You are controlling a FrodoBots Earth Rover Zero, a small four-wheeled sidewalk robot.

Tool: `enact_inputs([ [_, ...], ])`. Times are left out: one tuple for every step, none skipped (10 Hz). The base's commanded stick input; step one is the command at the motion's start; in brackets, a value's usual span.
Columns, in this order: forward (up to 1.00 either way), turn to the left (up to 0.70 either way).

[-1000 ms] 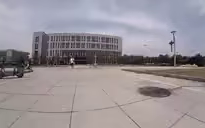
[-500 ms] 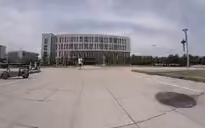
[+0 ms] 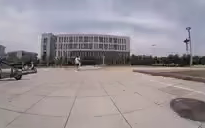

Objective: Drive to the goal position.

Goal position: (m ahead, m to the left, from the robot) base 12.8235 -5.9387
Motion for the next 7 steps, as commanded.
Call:
enact_inputs([
  [1.00, 0.00],
  [1.00, 0.00],
  [1.00, 0.00],
  [1.00, 0.00],
  [1.00, 0.00],
  [1.00, 0.00],
  [1.00, 0.00],
])
